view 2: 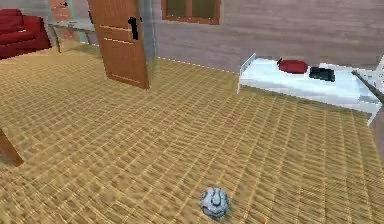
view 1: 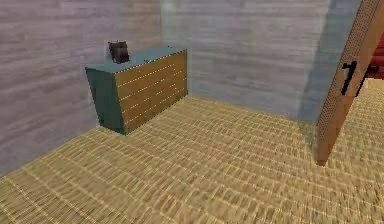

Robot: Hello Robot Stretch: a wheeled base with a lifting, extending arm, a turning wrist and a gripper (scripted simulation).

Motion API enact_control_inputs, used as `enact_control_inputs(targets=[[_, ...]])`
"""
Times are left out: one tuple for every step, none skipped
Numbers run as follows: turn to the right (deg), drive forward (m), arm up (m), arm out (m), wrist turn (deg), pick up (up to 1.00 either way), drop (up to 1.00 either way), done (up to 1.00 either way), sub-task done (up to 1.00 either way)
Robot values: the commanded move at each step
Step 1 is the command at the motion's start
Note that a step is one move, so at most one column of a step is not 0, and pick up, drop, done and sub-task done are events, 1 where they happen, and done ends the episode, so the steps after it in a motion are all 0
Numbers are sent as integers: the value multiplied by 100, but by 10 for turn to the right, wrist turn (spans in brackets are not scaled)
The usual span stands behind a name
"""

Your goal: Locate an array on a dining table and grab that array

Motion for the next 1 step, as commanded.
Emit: enact_control_inputs(targets=[[450, 0, 0, 0, 0, 0, 0, 0, 0]])
